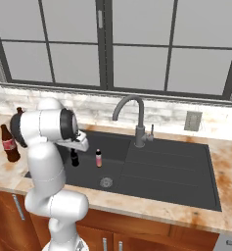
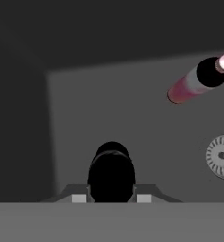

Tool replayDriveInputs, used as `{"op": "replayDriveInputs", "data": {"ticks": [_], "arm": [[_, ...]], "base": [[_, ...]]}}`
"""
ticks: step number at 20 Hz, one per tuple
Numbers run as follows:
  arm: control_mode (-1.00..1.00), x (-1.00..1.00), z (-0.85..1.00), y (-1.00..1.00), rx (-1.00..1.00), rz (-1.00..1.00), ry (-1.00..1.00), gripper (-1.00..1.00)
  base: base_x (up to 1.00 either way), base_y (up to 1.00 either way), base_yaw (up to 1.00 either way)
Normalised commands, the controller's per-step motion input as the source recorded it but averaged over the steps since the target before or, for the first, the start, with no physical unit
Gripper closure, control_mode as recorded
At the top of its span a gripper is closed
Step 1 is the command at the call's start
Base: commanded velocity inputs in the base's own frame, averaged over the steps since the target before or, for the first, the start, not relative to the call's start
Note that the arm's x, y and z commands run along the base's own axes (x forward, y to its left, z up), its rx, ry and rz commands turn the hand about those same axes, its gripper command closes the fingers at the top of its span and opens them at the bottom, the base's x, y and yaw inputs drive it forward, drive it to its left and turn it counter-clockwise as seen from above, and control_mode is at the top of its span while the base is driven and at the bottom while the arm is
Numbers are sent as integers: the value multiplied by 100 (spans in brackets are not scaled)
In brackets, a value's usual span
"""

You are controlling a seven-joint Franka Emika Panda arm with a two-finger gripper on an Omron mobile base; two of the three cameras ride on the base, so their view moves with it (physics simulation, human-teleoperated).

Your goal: Place the large bottle from the dining counter next to the other large bottle outside the sink, and place the small bottle from the dining counter next to the other small bottle inside the sink.

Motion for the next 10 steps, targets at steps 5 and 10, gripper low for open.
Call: {"op": "replayDriveInputs", "data": {"ticks": [5,10], "arm": [[-100,0,-32,0,0,0,-4,100],[-100,0,-34,0,-1,0,-3,100]], "base": [[0,0,0],[0,0,0]]}}
